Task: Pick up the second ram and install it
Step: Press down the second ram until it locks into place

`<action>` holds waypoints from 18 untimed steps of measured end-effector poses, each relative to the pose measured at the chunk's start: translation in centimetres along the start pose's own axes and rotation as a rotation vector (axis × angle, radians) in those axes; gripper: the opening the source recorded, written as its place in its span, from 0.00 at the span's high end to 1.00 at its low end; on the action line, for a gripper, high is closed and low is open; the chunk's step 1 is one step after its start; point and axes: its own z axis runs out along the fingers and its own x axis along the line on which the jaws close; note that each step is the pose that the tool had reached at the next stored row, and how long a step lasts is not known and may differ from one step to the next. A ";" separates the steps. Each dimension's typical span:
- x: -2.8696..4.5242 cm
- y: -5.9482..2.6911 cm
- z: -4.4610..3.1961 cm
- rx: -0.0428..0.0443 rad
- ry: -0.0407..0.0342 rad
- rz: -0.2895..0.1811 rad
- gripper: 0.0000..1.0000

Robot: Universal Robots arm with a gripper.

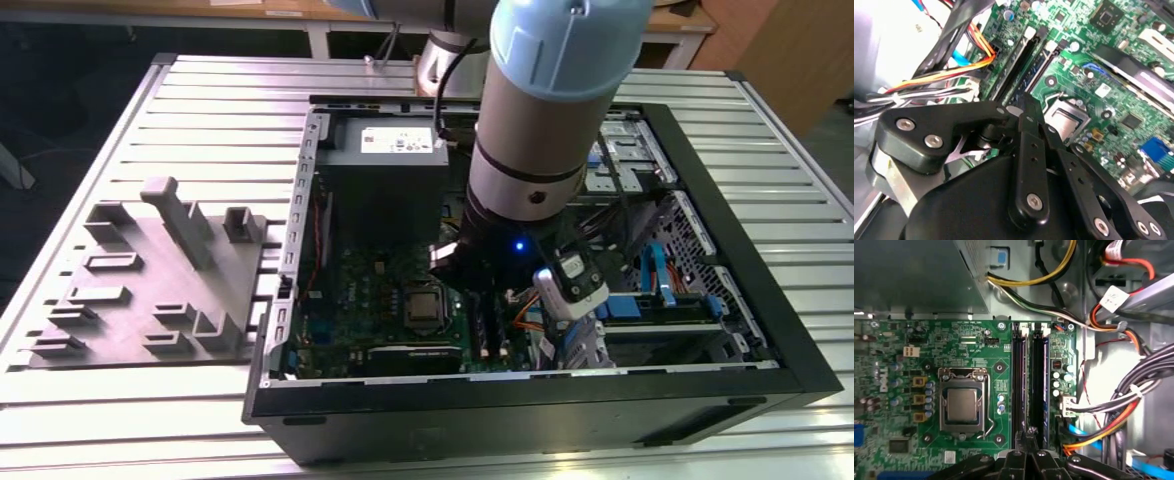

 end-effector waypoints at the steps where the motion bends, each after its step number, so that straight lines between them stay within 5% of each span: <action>1: 0.00 0.00 -0.20 -0.0001 0.0000 0.000 0.90; 8: -0.01 0.13 -0.26 0.0001 0.0001 0.000 0.90; 18: 0.02 2.25 -0.21 -0.0002 -0.0001 0.000 0.90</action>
